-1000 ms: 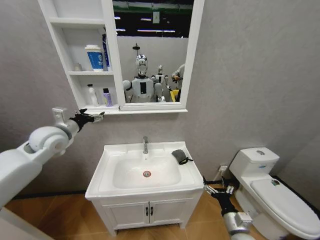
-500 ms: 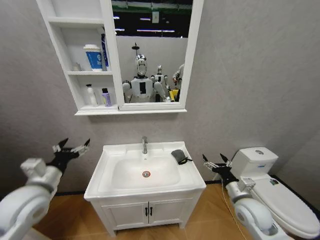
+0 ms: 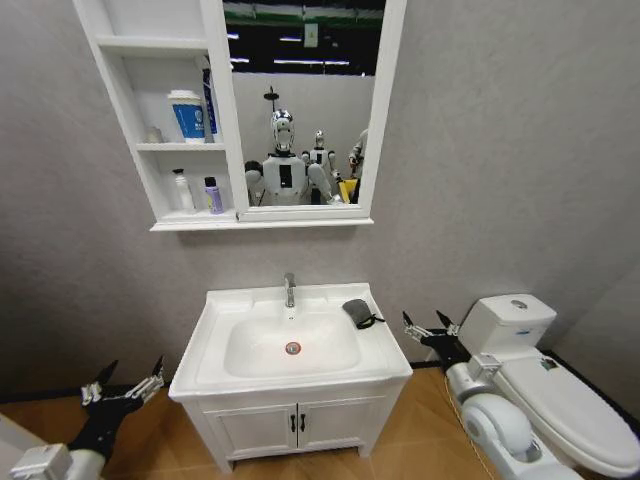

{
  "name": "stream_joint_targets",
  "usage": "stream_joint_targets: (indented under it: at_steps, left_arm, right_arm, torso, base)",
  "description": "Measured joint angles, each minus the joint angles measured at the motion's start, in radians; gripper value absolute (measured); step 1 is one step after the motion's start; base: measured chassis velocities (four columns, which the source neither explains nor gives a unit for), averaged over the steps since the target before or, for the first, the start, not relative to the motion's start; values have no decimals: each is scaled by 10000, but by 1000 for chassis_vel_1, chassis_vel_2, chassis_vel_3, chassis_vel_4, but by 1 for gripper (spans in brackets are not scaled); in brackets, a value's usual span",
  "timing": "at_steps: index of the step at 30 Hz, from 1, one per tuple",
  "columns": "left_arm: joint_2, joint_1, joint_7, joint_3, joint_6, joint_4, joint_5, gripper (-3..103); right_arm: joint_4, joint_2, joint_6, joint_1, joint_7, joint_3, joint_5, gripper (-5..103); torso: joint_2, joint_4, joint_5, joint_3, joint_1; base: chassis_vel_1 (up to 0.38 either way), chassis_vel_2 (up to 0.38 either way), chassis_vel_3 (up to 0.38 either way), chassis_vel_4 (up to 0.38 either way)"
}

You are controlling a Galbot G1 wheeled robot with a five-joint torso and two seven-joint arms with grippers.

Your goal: Move facial cleanser and shampoo from washbasin to cabinet, then wipe washbasin with towel.

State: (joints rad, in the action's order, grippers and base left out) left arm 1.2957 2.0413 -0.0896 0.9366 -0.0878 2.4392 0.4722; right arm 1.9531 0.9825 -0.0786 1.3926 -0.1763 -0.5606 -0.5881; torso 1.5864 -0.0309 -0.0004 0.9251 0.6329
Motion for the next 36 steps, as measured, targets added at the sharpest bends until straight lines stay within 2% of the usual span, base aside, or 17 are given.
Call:
stream_joint_targets:
  at_steps: [1, 3, 8, 9, 10, 11, 12, 13, 14, 15, 17, 19, 20, 22, 26, 30, 36]
  left_arm:
    - [0, 0, 0, 0, 0, 0, 0, 74]
    - [509, 91, -87, -343, 75, 35, -412, 60]
    - [851, 141, -225, -534, 121, -20, -802, 63]
    - [920, 169, -239, -586, 145, -22, -952, 68]
    - [920, 169, -239, -586, 145, -22, -952, 68]
    - [975, 212, -244, -635, 171, -23, -1115, 73]
    - [1043, 289, -242, -685, 218, -31, -1325, 84]
    - [1065, 329, -240, -696, 249, -40, -1415, 89]
    - [1065, 329, -240, -696, 249, -40, -1415, 89]
    - [1092, 395, -228, -704, 302, -50, -1548, 94]
    - [1101, 432, -223, -703, 331, -50, -1599, 94]
    - [1111, 492, -218, -681, 389, -51, -1683, 100]
    - [1111, 492, -218, -681, 389, -51, -1683, 100]
    - [1150, 507, -197, -691, 427, -61, -1750, 100]
    - [1259, 520, -148, -746, 503, -96, -1859, 103]
    - [1326, 530, -115, -790, 558, -123, -1902, 99]
    - [1242, 531, -148, -840, 568, -144, -1677, 99]
  right_arm:
    - [0, 0, 0, 0, 0, 0, 0, 100]
    - [-506, 2, -252, -788, -389, 484, -171, 100]
    - [-1117, -70, -611, -2065, -685, 1275, -753, 100]
    - [-1523, -60, -738, -2754, -784, 1780, -953, 100]
    - [-1523, -60, -738, -2754, -784, 1780, -953, 100]
    - [-1995, 5, -828, -3400, -893, 2275, -1114, 100]
    - [-2837, 251, -962, -4366, -1046, 3026, -1276, 100]
    - [-3161, 383, -1005, -4699, -1079, 3261, -1283, 100]
    - [-3161, 383, -1005, -4699, -1079, 3261, -1283, 100]
    - [-3749, 632, -1082, -5314, -1131, 3676, -1283, 100]
    - [-4062, 777, -1131, -5652, -1179, 3894, -1301, 100]
    - [-5097, 1375, -1265, -6726, -1281, 4557, -1411, 100]
    - [-5097, 1375, -1265, -6726, -1281, 4557, -1411, 100]
    - [-5830, 2023, -1396, -7372, -1406, 4859, -1277, 100]
    - [-6668, 2640, -1567, -7727, -1628, 5028, -982, 102]
    - [-7385, 2869, -1580, -7748, -1673, 4922, -422, 100]
    - [-7975, 2890, -1578, -7691, -1642, 4861, -96, 99]
  torso:
    - [0, 0, 0, 0, 0]
    - [-1, 3, 0, 1, 1]
    - [-1, 1, -4, 1, 2]
    - [-1, 3, -3, 1, 2]
    - [-1, 3, -3, 1, 2]
    - [-1, 2, -5, 1, 2]
    - [-2, 5, -3, 2, 3]
    - [-2, 5, -2, 3, 3]
    - [-2, 5, -2, 3, 3]
    - [-3, 4, -2, 3, 4]
    - [-2, 4, -3, 3, 5]
    - [-3, 4, -5, 3, 4]
    - [-3, 4, -5, 3, 4]
    - [-2, 6, -7, 2, 4]
    - [-3, 7, -6, 2, 5]
    - [-2, 4, -5, 2, 3]
    - [-3, 4, -4, 1, 3]
  base:
    - [0, 0, 0, 0]
    - [0, 0, 0, 0]
    - [0, 0, 0, 0]
    - [0, 0, 0, 0]
    - [0, 0, 0, 0]
    - [0, 0, 0, 0]
    - [0, 0, 0, 0]
    - [0, 0, 0, 0]
    - [0, 0, 0, 0]
    - [0, 0, 0, 0]
    - [0, 0, 0, 0]
    - [0, 0, 0, 0]
    - [0, 0, 0, 0]
    - [0, 0, 0, 0]
    - [0, 0, 0, 0]
    - [0, 0, 0, 0]
    - [0, 0, 0, 0]
